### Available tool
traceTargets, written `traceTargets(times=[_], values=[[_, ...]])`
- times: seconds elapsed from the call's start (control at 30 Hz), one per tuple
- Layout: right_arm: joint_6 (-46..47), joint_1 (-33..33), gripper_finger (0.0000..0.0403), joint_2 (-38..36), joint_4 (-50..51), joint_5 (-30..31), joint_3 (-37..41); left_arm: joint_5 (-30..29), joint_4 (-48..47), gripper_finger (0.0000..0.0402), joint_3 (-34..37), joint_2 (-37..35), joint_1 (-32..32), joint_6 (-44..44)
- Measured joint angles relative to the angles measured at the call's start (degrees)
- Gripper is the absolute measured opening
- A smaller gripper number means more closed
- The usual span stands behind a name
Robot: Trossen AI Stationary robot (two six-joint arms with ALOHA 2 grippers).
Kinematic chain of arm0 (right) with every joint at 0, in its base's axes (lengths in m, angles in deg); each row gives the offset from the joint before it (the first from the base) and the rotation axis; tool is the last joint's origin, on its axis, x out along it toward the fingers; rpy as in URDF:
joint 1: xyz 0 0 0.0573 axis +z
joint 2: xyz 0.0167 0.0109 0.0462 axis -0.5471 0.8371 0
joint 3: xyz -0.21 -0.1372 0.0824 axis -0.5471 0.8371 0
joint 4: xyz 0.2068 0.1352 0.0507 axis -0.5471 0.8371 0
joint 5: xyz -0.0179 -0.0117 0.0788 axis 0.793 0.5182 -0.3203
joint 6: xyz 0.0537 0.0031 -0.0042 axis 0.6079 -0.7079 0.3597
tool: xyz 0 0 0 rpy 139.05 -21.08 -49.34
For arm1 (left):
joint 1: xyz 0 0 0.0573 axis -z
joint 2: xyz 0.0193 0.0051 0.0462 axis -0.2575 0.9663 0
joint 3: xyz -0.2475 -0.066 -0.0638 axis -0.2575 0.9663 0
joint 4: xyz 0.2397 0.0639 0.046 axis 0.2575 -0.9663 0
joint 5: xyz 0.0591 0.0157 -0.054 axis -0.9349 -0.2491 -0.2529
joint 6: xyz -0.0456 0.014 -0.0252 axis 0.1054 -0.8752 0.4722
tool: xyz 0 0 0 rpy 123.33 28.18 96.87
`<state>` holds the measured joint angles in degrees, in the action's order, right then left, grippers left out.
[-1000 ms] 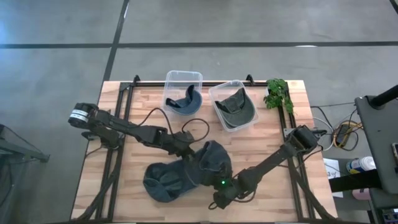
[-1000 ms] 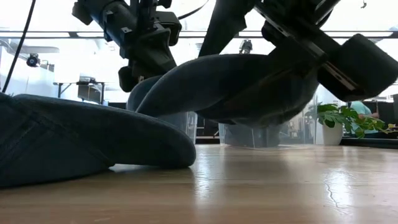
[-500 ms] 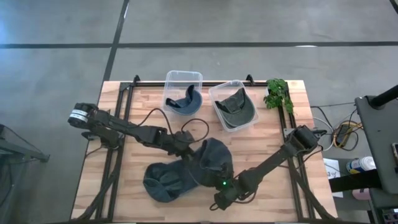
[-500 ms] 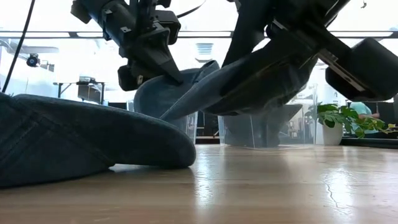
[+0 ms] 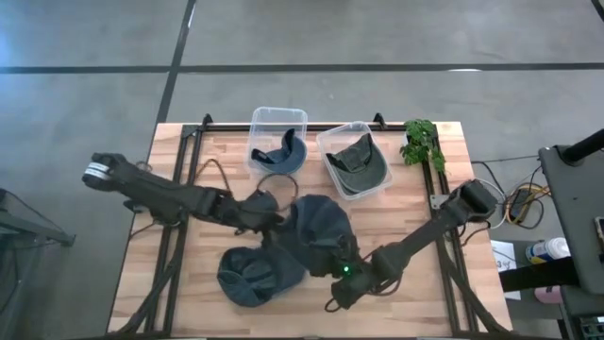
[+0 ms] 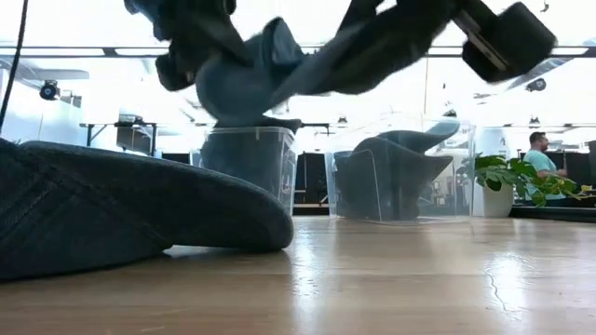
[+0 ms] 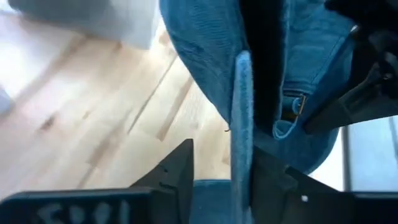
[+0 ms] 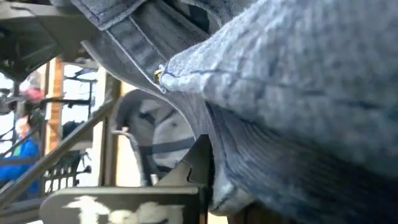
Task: Pick & Place hat
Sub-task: Put the right blue cap into the left bin
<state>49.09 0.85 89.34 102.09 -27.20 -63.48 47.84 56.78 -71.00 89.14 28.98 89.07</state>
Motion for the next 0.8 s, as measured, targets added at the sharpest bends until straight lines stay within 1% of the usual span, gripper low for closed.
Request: traceTargets(times=[0.17, 0.23, 0.33, 0.4, 0.47, 0.57, 0.7, 0.8], values=[[-10.1, -1.9, 0.0013, -5.4, -0.7, -1.1, -0.1, -0.7, -2.6, 0.0149, 0.0, -8.4, 0.2, 0.3], [-14.9, -3.1, 0.0013, -8.2, -0.7, -1.7, -0.1, -1.5, -3.2, 0.0152, 0.0, -12.0, 0.3, 0.9], [-23.0, -6.2, 0.0013, -12.4, -0.4, -4.5, -0.6, -3.6, -4.8, 0.0154, 0.0, -17.5, 0.3, 1.2], [-29.0, -9.2, 0.0013, -14.9, 0.0, -7.0, -1.2, -4.4, -4.9, 0.0154, 0.0, -21.1, 0.3, -1.4], [-34.8, -12.7, 0.0013, -17.5, 0.1, -10.7, -1.8, -7.0, -5.8, 0.0154, 0.0, -24.5, 0.3, -5.1], [-41.8, -19.4, 0.0013, -20.3, 0.1, -18.2, -2.7, -11.4, -5.7, 0.0154, 0.0, -29.4, 0.3, -8.4], [-49.4, -29.4, 0.0013, -20.9, 0.3, -28.4, -4.3, -18.0, -5.8, 0.0154, 0.0, -34.4, 0.4, -11.8], [-53.1, -36.4, 0.0013, -20.2, -0.1, -37.1, -6.1, -23.0, -7.1, 0.0154, 0.1, -36.9, 0.4, -13.7]])
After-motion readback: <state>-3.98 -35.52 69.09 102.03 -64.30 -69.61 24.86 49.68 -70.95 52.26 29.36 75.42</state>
